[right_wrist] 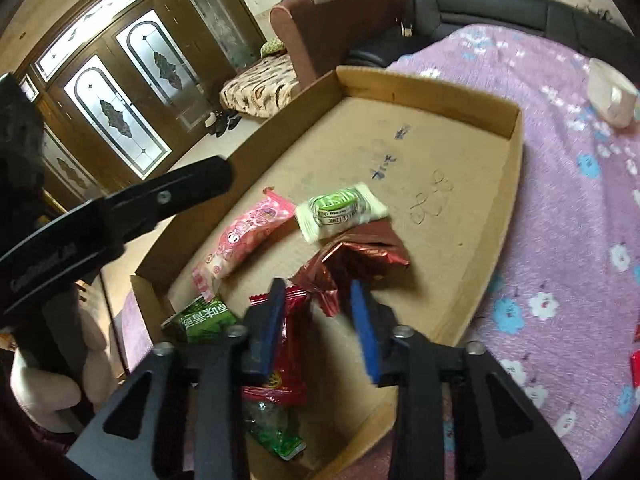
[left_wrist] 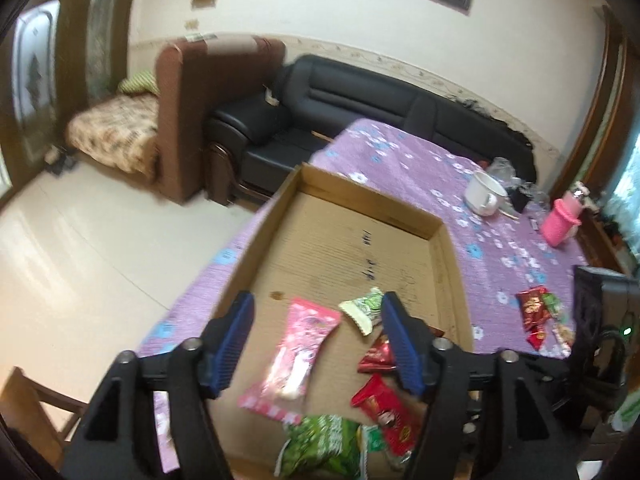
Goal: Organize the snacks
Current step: 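Carry both snacks to the cardboard tray and release them, then move both tools back toward the remaining snacks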
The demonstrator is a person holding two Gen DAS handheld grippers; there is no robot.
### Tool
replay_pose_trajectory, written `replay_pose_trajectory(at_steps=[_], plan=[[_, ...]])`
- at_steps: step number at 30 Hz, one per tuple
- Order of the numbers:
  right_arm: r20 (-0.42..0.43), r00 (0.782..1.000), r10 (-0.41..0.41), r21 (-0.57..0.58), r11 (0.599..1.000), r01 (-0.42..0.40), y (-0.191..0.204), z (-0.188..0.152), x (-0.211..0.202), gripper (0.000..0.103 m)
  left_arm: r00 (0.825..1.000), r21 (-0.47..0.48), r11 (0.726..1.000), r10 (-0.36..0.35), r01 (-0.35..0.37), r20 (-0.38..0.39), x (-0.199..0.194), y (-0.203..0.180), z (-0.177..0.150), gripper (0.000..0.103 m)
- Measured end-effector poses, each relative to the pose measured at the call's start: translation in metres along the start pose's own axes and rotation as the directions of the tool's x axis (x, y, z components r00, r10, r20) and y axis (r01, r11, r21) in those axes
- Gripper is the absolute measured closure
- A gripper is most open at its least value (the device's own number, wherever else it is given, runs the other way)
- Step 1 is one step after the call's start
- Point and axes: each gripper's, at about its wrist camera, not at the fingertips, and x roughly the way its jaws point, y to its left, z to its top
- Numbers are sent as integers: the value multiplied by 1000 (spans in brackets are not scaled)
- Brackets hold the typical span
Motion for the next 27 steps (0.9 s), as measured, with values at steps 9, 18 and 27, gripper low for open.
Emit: replay_pose_trajectory(at_steps=[9, 18, 27], plan=[[119, 991, -61, -3, 998, 62, -7, -18, -60, 53, 992, 77, 993, 82, -90, 99, -41, -33, -10, 30], [260, 949, -178, 36, 984, 175, -28, -52, -130, 37, 980, 175, 978, 83, -115, 181, -89, -88, -26, 24], [371, 864, -341, 117, 940, 320, -51, -94, -191, 20, 977, 251, 961, 69, -120, 200, -117, -145, -45, 22]])
